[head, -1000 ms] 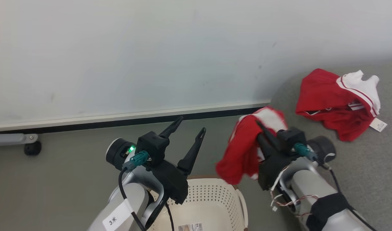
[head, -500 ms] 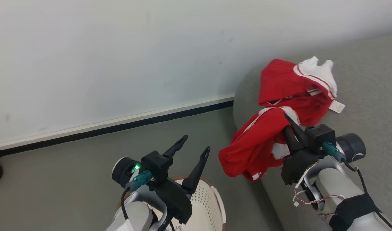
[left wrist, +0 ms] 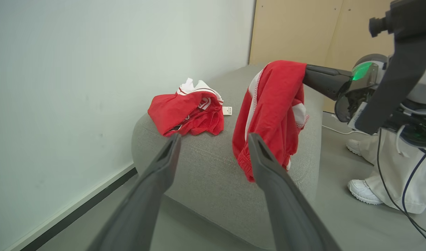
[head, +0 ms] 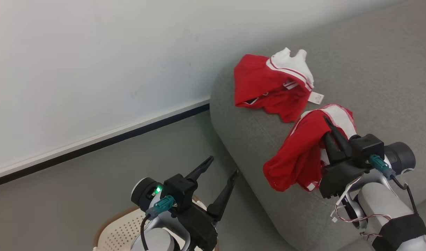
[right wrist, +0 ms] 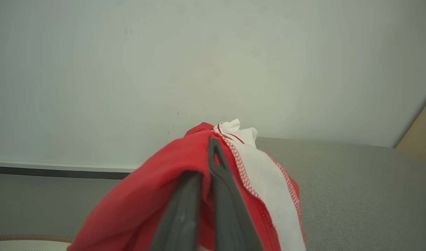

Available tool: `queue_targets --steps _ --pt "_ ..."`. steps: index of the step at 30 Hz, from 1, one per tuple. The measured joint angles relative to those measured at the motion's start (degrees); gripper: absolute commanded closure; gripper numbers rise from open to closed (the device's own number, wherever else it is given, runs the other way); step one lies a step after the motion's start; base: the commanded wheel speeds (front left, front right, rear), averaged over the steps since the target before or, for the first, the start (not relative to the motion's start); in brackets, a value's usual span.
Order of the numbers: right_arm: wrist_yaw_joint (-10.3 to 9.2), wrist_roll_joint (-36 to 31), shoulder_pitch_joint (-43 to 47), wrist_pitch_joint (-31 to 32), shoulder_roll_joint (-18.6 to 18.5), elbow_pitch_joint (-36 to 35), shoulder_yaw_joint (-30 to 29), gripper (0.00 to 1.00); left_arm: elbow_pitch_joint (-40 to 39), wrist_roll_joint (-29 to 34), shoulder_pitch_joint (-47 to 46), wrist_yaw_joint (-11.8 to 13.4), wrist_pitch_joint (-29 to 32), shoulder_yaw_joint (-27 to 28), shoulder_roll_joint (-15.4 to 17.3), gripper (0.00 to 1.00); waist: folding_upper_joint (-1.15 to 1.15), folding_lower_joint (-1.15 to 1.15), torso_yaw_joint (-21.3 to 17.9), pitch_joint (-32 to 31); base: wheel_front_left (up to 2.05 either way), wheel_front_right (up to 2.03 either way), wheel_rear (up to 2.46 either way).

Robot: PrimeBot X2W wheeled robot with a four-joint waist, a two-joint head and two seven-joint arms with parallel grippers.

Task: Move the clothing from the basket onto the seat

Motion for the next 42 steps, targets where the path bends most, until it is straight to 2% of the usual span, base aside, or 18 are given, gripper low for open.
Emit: queue_targets --steps 7,15,30,42 --pt "-0.31 0.03 0.13 0.0 -0.75 -1.83 -1.54 1.0 -0.08 1.1 -0.4 -0.01 0.03 -0.87 -0.33 0.0 0.0 0.0 -2.62 1.9 0.0 0.0 0.0" --pt "-0.24 1.03 -1.27 0.0 -0.98 -1.78 -3.72 1.0 -0.37 1.38 -1.43 -0.02 0.56 -1.36 -0.48 0.0 0.0 0.0 -2.41 4.3 0.0 0.0 0.0" --pt "2.31 4.21 -27.31 1.22 -4.07 4.68 -11.09 1.0 -4.86 2.46 -4.34 0.56 2.35 -0.36 1.31 0.0 0.0 0.01 -0.42 11.31 0.0 0.0 0.0" --pt "2.2 5.08 -40.24 3.22 -11.02 14.5 -16.33 1.0 -9.14 4.2 -9.71 1.07 4.0 0.19 2.18 0.0 0.01 0.01 2.78 19.36 0.0 0.0 0.0"
